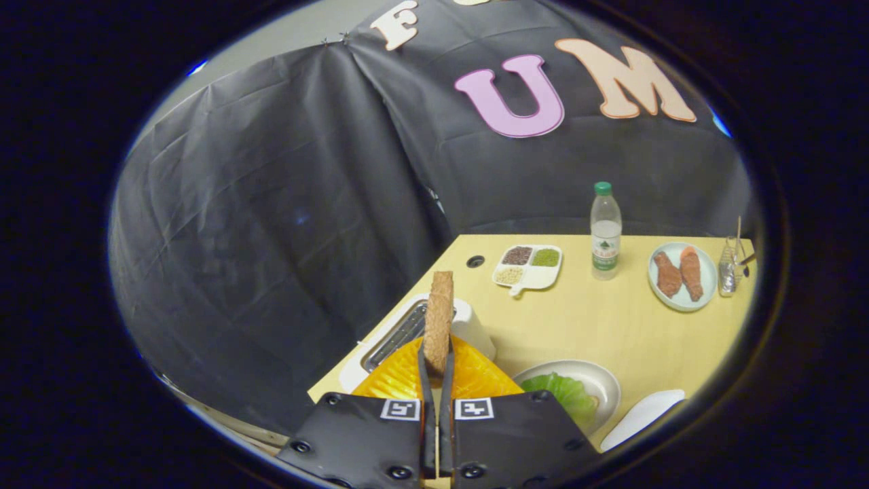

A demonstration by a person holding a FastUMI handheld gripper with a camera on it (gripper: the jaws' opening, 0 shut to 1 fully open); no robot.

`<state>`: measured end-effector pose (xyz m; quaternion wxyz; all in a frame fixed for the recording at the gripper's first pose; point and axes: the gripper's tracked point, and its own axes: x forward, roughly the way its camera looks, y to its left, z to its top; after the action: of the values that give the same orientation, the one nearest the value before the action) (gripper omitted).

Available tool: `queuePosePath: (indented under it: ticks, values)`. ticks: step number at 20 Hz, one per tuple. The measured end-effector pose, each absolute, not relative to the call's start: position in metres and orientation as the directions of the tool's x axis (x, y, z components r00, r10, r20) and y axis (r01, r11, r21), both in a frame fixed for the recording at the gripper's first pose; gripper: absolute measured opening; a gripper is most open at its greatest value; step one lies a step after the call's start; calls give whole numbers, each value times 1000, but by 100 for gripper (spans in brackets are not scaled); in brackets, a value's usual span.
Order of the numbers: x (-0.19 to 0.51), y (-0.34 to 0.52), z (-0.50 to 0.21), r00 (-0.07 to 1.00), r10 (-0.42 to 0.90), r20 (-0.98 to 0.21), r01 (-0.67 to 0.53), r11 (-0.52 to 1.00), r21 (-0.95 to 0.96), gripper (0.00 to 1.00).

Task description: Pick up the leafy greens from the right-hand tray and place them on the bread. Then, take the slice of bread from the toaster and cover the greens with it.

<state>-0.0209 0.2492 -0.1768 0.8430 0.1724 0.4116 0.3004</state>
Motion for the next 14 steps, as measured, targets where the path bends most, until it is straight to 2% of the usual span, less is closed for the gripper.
queuePosePath:
  ticks: [6,14]
  values:
    - [-26,216,-203,493,611,-619,-288,787,546,5]
    - [-49,196,-256,456,576,-679,-205,810,549,5]
